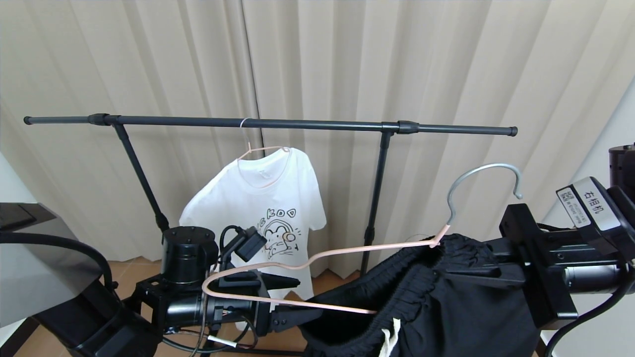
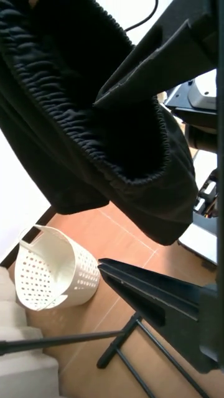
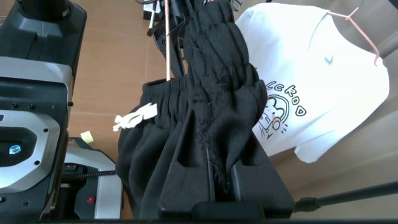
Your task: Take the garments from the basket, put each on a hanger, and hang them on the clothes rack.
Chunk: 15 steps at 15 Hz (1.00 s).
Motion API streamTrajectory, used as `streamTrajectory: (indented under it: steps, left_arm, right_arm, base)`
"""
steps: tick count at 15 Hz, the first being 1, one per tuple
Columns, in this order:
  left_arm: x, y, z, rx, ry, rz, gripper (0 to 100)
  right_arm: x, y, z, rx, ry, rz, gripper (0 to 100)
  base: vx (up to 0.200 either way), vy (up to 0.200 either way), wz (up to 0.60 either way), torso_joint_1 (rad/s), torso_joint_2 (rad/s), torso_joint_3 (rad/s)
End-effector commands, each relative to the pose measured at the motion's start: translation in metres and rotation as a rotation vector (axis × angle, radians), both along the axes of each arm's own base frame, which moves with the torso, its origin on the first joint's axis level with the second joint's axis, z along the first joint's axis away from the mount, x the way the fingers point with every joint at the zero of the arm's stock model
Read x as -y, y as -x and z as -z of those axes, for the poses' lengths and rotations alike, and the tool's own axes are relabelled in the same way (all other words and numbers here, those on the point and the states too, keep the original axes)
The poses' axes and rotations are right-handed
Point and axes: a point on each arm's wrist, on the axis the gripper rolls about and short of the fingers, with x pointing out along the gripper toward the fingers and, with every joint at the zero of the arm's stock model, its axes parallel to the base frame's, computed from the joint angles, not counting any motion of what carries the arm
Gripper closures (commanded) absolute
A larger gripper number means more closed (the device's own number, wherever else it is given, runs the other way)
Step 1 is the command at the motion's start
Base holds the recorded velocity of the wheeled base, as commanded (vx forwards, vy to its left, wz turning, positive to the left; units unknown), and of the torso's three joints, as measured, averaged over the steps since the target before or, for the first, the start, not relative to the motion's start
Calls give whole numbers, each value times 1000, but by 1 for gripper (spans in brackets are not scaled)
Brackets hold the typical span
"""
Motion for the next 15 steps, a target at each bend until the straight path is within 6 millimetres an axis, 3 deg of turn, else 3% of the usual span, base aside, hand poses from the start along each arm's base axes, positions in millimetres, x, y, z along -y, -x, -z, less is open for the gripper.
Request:
streamTrajectory:
  steps: [1,2,3,8,15]
  left_arm:
    - [6,2,7,-22,-12,20,0]
    - [8,3,8,-22,-17,18,0]
    - [9,3,8,-22,-19,19,100]
    - [8,7,8,-26,-22,20,100]
    - [-43,9,-15,23,1,-150,100]
  right_arm:
    - [1,2,-2,8,-3,-1,100]
    - [1,3,-3,14,-6,-2,100]
    - [2,4,-4,18,-9,-4,100]
    - [2,5,-5,23,-12,-5,100]
    - [19,-6,-3,23,-4,91,100]
  base:
    - [0,0,0,0,0,0]
    - [0,0,0,0,0,0]
    - [0,0,0,0,0,0]
    - [0,0,0,0,0,0]
    - [0,0,0,0,0,0]
